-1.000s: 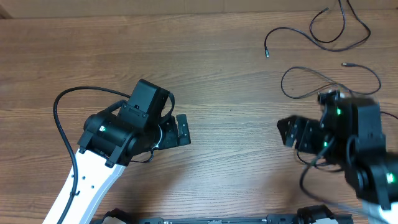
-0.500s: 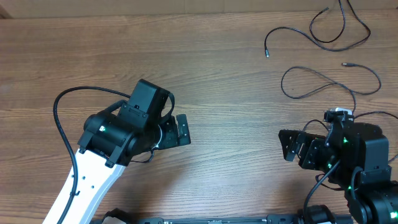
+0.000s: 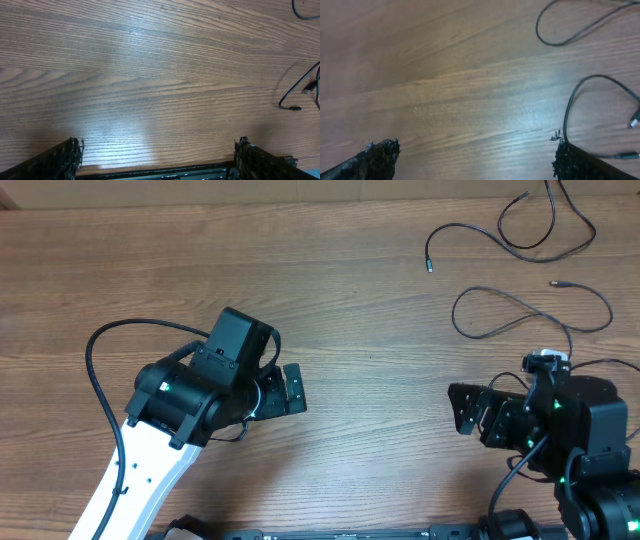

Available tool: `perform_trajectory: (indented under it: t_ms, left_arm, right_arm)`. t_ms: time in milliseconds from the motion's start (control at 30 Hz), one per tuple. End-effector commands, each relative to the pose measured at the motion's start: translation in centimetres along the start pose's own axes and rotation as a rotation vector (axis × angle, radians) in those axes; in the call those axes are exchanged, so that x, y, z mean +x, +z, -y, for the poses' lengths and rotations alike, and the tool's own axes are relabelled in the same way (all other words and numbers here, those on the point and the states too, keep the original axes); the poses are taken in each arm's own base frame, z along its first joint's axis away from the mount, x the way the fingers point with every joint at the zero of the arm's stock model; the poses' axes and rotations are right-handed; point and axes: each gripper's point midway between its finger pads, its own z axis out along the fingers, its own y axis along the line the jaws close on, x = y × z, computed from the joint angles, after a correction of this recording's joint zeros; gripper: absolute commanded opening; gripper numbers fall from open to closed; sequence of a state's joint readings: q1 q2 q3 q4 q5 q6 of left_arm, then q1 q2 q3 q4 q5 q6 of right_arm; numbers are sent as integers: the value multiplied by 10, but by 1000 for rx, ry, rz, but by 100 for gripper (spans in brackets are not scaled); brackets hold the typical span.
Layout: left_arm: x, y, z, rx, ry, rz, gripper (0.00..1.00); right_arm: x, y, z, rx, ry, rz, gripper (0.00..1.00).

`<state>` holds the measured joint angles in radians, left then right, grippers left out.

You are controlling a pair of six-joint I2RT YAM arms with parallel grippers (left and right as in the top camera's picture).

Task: Untangle cables

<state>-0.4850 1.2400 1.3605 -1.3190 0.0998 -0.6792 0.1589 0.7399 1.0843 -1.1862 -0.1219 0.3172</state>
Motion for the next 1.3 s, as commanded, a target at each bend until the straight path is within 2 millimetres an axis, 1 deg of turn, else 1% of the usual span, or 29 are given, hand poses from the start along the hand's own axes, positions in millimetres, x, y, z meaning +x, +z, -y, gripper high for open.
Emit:
perform_trajectory:
  t_ms: [0, 467, 1267]
  left_arm:
    - [0, 2, -1, -12, -6, 0, 99]
    - [0, 2, -1, -12, -6, 0, 100]
    - [0, 2, -1, -12, -5, 0, 99]
  right_arm:
    - [0, 3, 2, 10, -4, 6, 100]
    - [-10, 2, -2, -6, -9, 46, 100]
    - [-10, 2, -2, -6, -9, 46, 100]
